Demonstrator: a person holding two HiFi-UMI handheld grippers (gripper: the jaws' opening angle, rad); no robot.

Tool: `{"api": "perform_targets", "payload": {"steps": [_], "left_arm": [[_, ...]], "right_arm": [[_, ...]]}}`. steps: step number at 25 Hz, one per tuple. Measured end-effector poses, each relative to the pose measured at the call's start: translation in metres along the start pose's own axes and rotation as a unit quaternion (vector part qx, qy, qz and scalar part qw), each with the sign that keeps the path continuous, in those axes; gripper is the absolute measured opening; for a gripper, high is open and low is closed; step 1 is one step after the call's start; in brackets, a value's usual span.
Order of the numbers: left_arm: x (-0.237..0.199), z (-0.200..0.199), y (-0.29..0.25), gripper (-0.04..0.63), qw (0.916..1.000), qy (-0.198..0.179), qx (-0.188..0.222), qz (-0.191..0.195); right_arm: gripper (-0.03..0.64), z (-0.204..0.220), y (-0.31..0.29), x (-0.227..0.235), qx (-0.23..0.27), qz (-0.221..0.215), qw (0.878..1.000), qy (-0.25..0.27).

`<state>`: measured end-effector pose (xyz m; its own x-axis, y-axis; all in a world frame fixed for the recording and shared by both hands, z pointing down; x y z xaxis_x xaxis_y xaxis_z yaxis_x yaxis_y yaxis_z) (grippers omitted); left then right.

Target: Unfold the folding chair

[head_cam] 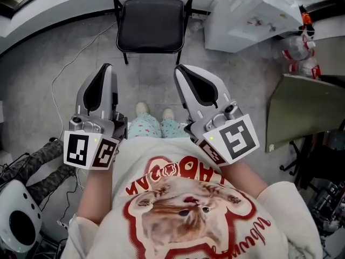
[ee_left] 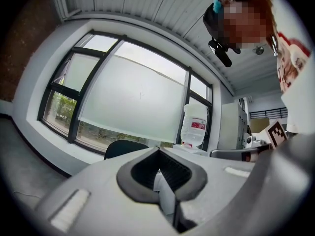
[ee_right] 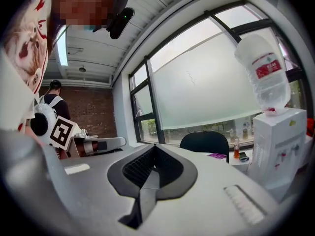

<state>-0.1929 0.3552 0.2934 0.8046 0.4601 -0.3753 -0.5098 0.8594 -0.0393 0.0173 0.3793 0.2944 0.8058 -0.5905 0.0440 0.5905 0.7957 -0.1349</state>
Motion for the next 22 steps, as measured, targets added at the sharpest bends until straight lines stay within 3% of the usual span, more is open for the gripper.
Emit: {"api": "perform_targets", "payload": {"steps": [12, 22], "left_arm": [[-0.021, -0.011, 0.01, 0.002, 0.9991, 0.002, -0.024, 0.035], [-0.03, -0.012, -0.005, 0.002, 0.9986, 0.016, -0.022, 0.045]], "right_arm": [[0.023, -0.002, -0.027, -0.033, -0.013, 0.003, 1.0, -0.015], [0.022, -0.002, -0.033, -0.025, -0.023, 0.015, 1.0, -0.01]]}}
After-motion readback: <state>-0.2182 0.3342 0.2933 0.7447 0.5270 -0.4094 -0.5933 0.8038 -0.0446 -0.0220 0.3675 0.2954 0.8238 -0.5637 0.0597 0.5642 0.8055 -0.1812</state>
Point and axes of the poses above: the fingertips, and each gripper's own axes: y backward along the fingers, x to its right, z out of its underside, the point moved 7 cm from there along y, backward along the fingers, and after that the axes turned 8 degrees about y, right-handed, at the moved point
